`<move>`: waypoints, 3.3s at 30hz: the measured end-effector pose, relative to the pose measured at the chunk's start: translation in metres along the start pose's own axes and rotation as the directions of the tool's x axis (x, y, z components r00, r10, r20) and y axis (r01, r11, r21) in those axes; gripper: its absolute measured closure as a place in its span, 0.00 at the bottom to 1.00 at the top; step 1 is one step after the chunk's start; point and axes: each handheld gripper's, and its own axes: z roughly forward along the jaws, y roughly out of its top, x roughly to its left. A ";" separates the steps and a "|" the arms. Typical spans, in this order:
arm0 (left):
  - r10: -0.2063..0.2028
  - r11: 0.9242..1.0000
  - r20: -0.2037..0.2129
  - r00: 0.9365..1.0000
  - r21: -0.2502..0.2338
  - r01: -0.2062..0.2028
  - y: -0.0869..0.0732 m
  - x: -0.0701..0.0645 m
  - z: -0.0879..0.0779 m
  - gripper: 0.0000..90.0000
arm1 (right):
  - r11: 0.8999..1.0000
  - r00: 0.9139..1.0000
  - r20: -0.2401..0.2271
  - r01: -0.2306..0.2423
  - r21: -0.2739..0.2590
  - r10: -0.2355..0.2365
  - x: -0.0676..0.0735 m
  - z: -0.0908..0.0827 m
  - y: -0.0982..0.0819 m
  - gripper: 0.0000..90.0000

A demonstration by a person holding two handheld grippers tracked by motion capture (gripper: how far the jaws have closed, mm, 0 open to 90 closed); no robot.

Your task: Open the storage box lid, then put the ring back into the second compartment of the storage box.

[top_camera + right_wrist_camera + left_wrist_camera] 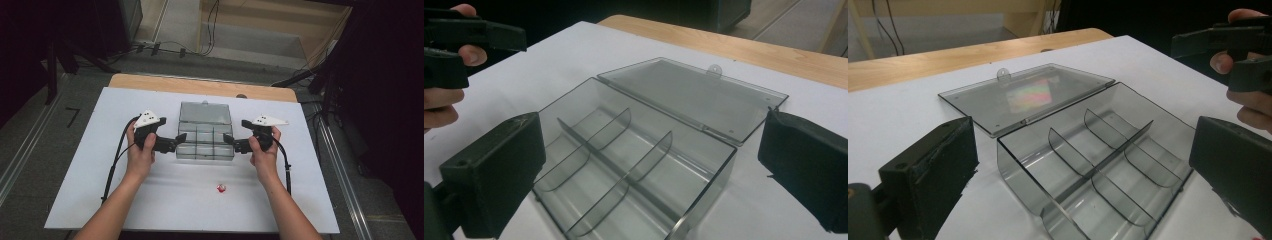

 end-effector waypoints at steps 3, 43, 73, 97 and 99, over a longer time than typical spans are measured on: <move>0.010 1.000 0.001 1.000 0.004 -0.010 -0.003 -0.005 -0.007 0.00 | 1.000 1.000 0.004 0.022 0.011 -0.022 0.006 -0.005 -0.004 0.00; 0.043 0.997 -0.056 0.998 -0.069 -0.047 -0.073 -0.019 -0.106 0.00 | 0.990 0.990 -0.107 0.101 0.097 -0.091 0.051 -0.044 -0.042 0.00; 0.019 0.997 -0.103 0.995 -0.073 -0.026 -0.101 -0.005 -0.124 0.00 | 0.960 0.987 -0.119 0.132 0.246 -0.105 0.087 -0.052 -0.073 0.34; 0.010 0.997 -0.092 0.996 -0.071 -0.016 -0.101 -0.003 -0.123 0.00 | 0.940 0.993 -0.076 0.114 0.323 -0.094 0.092 -0.035 -0.085 0.59; 0.013 0.997 -0.092 0.996 -0.069 -0.019 -0.101 -0.003 -0.123 0.00 | 0.939 0.995 -0.051 0.101 0.330 -0.089 0.092 -0.032 -0.087 0.60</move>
